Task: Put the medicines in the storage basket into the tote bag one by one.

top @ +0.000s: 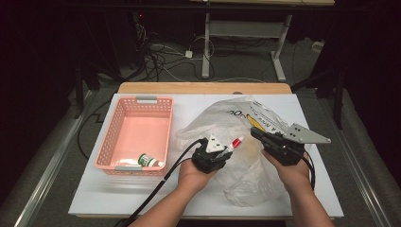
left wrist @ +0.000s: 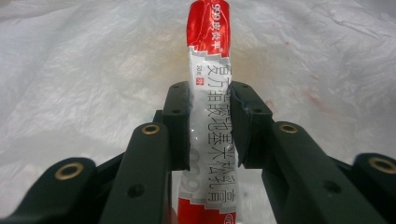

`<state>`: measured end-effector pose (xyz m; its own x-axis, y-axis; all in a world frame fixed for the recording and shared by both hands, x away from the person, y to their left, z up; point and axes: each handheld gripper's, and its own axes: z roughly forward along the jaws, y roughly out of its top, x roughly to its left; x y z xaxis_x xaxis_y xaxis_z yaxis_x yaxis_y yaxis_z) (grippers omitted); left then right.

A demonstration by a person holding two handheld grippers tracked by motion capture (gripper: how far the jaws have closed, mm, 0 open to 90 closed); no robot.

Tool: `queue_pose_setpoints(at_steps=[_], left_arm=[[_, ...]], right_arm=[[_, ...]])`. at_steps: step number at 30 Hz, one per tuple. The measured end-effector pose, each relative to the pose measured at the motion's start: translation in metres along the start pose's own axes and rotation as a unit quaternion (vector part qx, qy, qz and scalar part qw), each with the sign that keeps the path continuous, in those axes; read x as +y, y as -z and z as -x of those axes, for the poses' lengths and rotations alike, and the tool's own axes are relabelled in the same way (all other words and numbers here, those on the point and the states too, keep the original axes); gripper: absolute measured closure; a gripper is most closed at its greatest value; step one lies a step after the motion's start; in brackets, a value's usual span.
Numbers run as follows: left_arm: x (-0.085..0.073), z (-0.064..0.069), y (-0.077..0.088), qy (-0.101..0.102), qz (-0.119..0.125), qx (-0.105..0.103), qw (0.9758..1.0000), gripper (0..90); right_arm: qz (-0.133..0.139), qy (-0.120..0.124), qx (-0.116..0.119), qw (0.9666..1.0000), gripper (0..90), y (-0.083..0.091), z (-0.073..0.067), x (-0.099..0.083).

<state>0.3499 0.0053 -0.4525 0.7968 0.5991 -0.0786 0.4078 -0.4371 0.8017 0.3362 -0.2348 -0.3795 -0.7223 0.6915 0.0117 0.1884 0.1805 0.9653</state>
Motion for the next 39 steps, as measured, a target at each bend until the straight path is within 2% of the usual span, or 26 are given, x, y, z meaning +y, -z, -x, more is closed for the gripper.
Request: queue_pose_setpoints(at_steps=[6, 12, 16, 18, 19, 21, 24, 25, 29, 31, 35, 36, 37, 39], left_arm=[[0.009, -0.001, -0.022, 0.003, -0.006, 0.013, 0.9999, 68.6], [0.008, -0.005, -0.04, 0.01, -0.012, 0.018, 0.9997, 68.6], [0.007, -0.007, -0.051, 0.017, -0.015, 0.029, 0.9993, 68.5], [0.007, -0.008, -0.053, 0.013, -0.02, 0.032, 0.9992, 68.5], [0.007, -0.007, -0.056, 0.019, -0.014, 0.034, 0.9991, 68.4], [0.007, -0.007, -0.057, 0.015, -0.015, 0.035, 0.9991, 67.5], [0.007, -0.005, -0.056, 0.024, -0.003, 0.031, 0.9992, 64.0], [0.008, -0.006, -0.054, 0.011, -0.011, 0.028, 0.9995, 63.2], [0.009, -0.003, -0.052, 0.02, -0.006, 0.014, 0.9997, 58.8], [0.009, -0.002, -0.049, 0.02, -0.004, 0.014, 0.9997, 56.7], [0.007, 0.0, -0.043, 0.025, 0.0, -0.008, 0.9997, 52.5], [0.006, 0.001, -0.041, 0.021, 0.004, -0.008, 0.9997, 52.1], [0.004, 0.003, -0.039, 0.026, 0.004, -0.012, 0.9996, 49.3], [0.0, 0.005, -0.035, 0.023, 0.007, -0.027, 0.9993, 49.2]], right_arm=[[0.003, 0.003, 0.001, 1.0, 90.0, 0.001, 0.001, 0.0], [0.004, 0.003, 0.001, 1.0, 90.0, 0.001, 0.001, 0.0], [0.004, 0.0, 0.0, 1.0, 90.0, 0.0, 0.001, 0.0], [0.004, 0.0, 0.0, 1.0, 90.0, 0.0, 0.001, 0.0], [0.003, 0.003, 0.002, 1.0, 90.0, 0.0, 0.001, 0.0], [0.003, 0.001, 0.001, 1.0, 90.0, 0.0, 0.0, 0.0], [0.003, 0.003, 0.002, 1.0, 90.0, 0.0, 0.001, 0.0], [0.004, 0.003, 0.001, 1.0, 90.0, 0.001, 0.002, 0.0], [0.005, 0.001, 0.001, 1.0, 90.0, 0.001, 0.001, 0.001], [0.004, 0.003, 0.002, 1.0, 90.0, 0.001, 0.001, 0.001], [0.005, 0.004, 0.003, 1.0, 90.0, 0.002, 0.001, 0.001], [0.006, 0.003, 0.002, 1.0, 90.0, 0.002, 0.001, 0.001], [0.006, 0.004, 0.003, 1.0, 90.0, 0.002, 0.001, 0.001], [0.007, 0.003, 0.004, 1.0, 90.0, 0.003, 0.002, 0.001]])
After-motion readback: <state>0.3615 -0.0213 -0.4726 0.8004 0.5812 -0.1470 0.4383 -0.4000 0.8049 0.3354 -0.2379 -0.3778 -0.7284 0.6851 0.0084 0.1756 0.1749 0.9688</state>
